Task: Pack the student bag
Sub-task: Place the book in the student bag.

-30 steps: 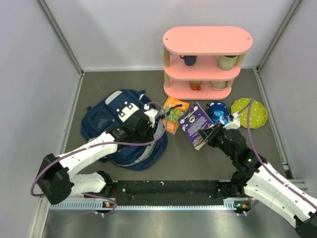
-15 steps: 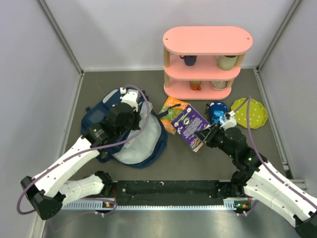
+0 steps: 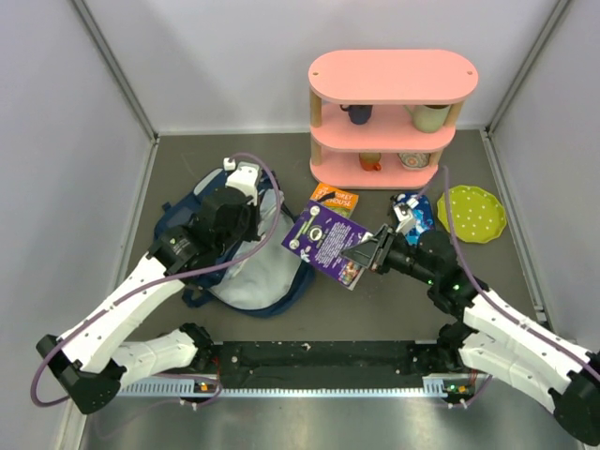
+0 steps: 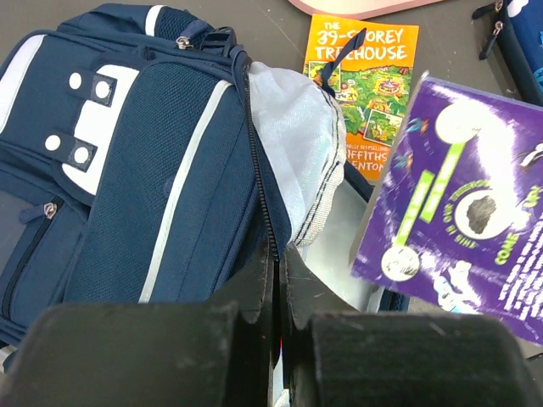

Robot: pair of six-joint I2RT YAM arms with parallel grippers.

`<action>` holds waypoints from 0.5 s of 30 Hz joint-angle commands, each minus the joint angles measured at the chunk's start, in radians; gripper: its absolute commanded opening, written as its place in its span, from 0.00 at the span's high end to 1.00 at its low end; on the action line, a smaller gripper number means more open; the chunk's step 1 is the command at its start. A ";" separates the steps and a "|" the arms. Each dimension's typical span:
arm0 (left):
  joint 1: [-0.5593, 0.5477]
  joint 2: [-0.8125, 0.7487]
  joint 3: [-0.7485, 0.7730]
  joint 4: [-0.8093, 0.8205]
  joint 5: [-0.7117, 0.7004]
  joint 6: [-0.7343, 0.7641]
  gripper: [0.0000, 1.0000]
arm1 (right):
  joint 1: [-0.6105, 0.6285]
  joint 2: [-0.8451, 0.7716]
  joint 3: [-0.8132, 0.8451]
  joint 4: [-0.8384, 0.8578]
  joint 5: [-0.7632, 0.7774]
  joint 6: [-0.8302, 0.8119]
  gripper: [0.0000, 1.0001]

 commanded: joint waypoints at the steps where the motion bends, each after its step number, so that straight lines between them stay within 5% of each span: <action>1: 0.005 -0.018 0.086 0.125 -0.016 -0.001 1.00 | -0.005 0.094 0.040 0.244 -0.148 0.074 1.00; 15: 0.007 0.009 0.100 0.163 0.046 -0.072 1.00 | 0.067 0.488 0.150 0.569 -0.166 0.154 1.00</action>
